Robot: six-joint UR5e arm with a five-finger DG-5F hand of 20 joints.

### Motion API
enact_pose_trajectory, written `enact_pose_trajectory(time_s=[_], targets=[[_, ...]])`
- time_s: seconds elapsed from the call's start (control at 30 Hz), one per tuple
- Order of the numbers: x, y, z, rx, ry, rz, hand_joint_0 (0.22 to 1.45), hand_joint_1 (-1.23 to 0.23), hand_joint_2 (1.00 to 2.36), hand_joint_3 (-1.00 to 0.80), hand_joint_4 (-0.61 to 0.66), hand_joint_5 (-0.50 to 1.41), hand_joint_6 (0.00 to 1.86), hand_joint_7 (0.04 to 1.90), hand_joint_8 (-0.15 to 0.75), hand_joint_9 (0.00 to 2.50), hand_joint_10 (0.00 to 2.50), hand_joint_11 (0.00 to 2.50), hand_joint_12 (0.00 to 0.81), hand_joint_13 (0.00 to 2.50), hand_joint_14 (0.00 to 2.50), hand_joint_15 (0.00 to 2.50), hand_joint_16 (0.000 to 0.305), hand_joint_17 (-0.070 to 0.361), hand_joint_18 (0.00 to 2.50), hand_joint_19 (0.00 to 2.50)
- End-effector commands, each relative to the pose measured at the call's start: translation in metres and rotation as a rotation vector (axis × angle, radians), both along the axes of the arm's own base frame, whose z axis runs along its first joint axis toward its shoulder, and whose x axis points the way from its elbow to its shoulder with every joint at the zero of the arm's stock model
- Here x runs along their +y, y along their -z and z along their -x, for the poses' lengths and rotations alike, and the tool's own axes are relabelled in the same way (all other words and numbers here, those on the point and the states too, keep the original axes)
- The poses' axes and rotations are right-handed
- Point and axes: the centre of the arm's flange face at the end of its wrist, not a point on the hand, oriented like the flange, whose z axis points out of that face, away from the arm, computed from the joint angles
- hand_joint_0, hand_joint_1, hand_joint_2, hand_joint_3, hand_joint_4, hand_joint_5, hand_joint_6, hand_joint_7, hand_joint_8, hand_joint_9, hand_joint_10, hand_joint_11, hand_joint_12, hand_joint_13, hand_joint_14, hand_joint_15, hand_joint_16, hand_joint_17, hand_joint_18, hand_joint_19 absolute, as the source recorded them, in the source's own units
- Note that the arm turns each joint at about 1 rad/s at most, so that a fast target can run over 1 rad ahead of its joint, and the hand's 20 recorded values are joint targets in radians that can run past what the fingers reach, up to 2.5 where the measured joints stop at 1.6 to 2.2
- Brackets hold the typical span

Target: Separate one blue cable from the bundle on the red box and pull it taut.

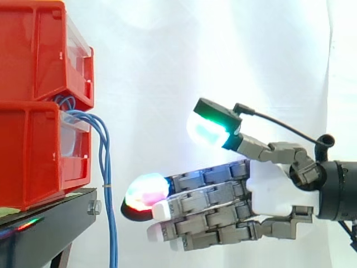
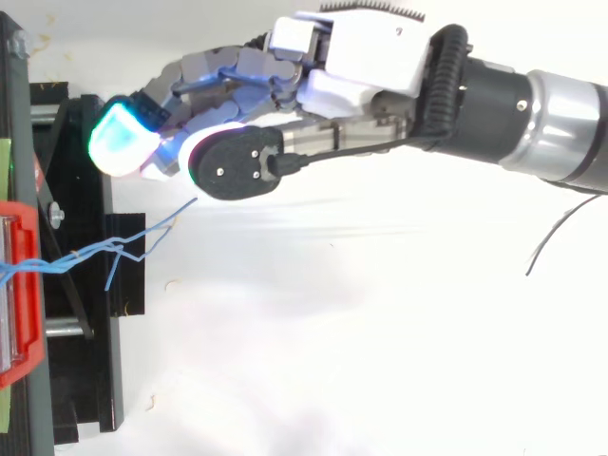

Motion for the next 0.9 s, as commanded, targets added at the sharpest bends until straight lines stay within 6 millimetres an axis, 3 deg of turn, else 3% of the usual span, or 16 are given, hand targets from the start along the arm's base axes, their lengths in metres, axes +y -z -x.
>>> enact_pose_trajectory(time_s=[0.0, 0.2, 0.43, 0.53, 0.87], targets=[[0.003, 0.014, -0.006, 0.001, -0.004, -0.002, 0.53, -0.5, 1.0, -0.5, 0.21, -0.18, 0.5, 0.64, 0.206, 0.76, 0.01, 0.17, 0.307, 0.39, 0.01, 0.14, 0.042, 0.095, 0.09, 0.29], [0.008, 0.023, -0.017, -0.025, -0.007, -0.003, 0.53, -0.5, 1.0, -0.5, 0.22, -0.17, 0.5, 0.64, 0.209, 0.77, 0.01, 0.19, 0.319, 0.42, 0.01, 0.17, 0.045, 0.102, 0.13, 0.34], [0.01, 0.052, -0.029, -0.054, -0.012, -0.006, 0.53, -0.51, 1.0, -0.5, 0.23, -0.17, 0.5, 0.66, 0.211, 0.79, 0.01, 0.21, 0.325, 0.45, 0.01, 0.2, 0.046, 0.104, 0.17, 0.36], [0.012, 0.055, -0.039, -0.077, -0.021, -0.006, 0.53, -0.51, 1.0, -0.5, 0.25, -0.16, 0.5, 0.68, 0.216, 0.82, 0.01, 0.24, 0.326, 0.47, 0.01, 0.21, 0.047, 0.106, 0.19, 0.38], [0.026, 0.056, -0.041, -0.078, -0.11, 0.057, 0.53, -0.51, 1.0, -0.5, 0.27, -0.14, 0.5, 0.73, 0.231, 1.02, 0.02, 0.44, 0.337, 0.65, 0.01, 0.28, 0.046, 0.104, 0.29, 0.38]])
